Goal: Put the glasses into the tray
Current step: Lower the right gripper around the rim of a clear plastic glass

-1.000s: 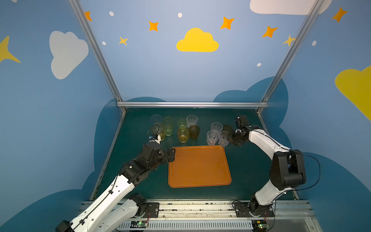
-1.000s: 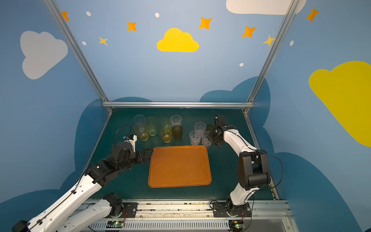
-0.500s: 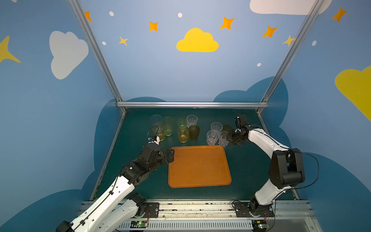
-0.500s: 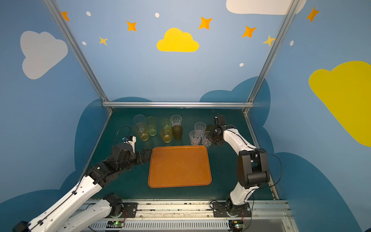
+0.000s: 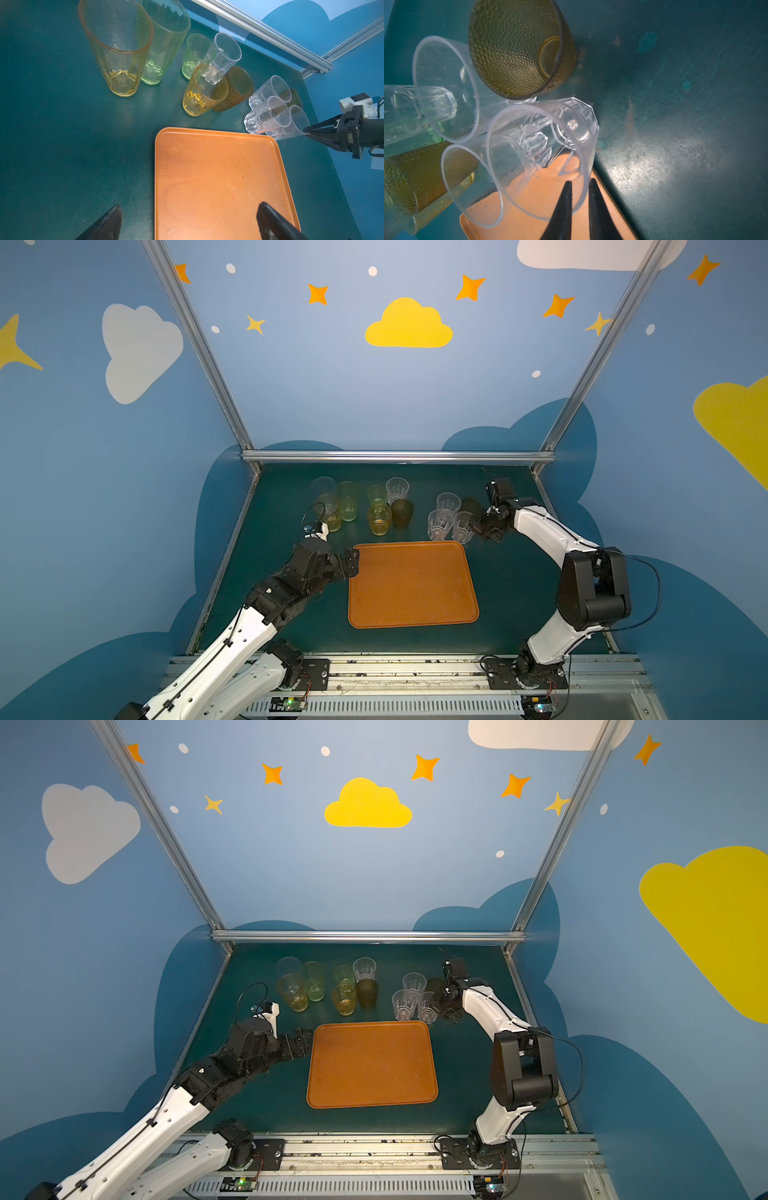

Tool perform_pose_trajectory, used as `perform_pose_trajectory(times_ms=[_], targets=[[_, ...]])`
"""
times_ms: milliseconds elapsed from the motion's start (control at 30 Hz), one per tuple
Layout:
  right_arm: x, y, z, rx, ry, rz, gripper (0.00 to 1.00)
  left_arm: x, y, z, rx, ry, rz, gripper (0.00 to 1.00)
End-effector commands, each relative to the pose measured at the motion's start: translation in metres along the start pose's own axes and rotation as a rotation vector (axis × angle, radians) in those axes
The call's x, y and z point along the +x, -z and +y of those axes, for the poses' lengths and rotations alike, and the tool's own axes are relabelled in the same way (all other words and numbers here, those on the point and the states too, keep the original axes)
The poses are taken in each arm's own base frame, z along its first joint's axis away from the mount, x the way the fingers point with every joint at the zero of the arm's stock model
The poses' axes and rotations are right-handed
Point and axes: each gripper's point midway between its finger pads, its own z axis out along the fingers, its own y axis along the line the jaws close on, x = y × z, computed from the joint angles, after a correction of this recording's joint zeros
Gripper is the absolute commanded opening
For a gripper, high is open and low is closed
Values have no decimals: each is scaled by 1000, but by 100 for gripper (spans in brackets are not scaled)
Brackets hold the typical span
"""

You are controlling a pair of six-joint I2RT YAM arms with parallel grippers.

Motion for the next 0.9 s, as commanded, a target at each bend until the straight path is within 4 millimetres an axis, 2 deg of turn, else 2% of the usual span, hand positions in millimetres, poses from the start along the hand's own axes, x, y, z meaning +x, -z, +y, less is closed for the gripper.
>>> perform_pose_trajectory(times_ms=[0,333,467,867], targets=[[7,-7,-7,20,-5,31,15,1,-1,5,-13,11,-9,100],[4,-7,-9,39,-6,20,15,2,-1,7,-25,11,-5,100],[4,-7,-10,44,-7,20,10,2,-3,7,-25,12,-6,100],[4,1,-13,59,-11,10,5,3,-4,6,-21,11,0,100]])
